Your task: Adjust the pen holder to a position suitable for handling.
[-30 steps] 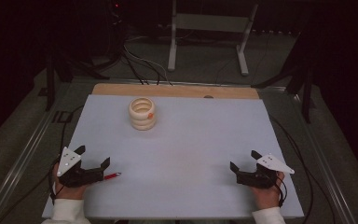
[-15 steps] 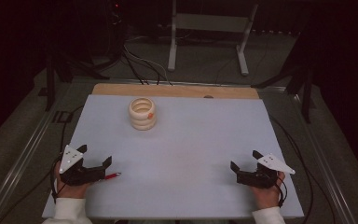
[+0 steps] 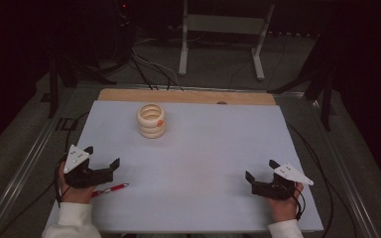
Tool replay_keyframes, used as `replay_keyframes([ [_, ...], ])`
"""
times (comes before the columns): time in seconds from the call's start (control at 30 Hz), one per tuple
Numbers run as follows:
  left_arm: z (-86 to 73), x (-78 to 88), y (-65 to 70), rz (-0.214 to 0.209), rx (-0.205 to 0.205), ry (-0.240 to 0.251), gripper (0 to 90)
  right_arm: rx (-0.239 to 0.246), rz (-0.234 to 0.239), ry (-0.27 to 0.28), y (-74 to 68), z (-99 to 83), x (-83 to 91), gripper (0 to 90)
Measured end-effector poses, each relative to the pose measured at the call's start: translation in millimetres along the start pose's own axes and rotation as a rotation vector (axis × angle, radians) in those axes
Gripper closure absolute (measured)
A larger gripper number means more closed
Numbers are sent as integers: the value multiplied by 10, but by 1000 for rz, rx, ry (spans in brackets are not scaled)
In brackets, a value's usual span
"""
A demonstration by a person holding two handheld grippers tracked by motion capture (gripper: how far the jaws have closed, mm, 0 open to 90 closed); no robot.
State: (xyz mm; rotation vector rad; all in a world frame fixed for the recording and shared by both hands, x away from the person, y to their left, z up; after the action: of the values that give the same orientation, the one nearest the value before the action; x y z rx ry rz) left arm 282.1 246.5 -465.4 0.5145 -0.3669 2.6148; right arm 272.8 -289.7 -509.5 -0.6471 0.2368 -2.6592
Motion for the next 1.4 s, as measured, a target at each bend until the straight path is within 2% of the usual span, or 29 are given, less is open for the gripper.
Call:
replay_keyframes([
  [0.2, 141, -63, -58, 19, 12, 3, 1, 5, 0, 2, -5, -2, -1, 0],
  [0.47, 281, -178, -105, 12, 14, -1, 1, 3, -2, 5, -2, -3, 3, 0],
  [1.17, 565, -597, -97, -10, -16, -32, 1, 0, -8, 11, 6, -2, 2, 0],
  [1.4, 660, -705, -105, -12, -14, -35, 2, -2, -9, 13, 11, -1, 0, 0],
])
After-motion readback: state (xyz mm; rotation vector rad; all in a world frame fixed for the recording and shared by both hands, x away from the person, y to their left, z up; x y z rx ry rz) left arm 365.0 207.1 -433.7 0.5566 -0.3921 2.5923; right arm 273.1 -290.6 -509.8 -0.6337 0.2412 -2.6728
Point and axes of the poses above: each handheld gripper's, and its own axes: x roughly backward along the jaws, z roughly out of its top, y roughly to its right, the point moved 2 cm from there along -x, roughly forward along the jaws, and after that the axes turned 13 degrees about -x, right-handed, at the moved point
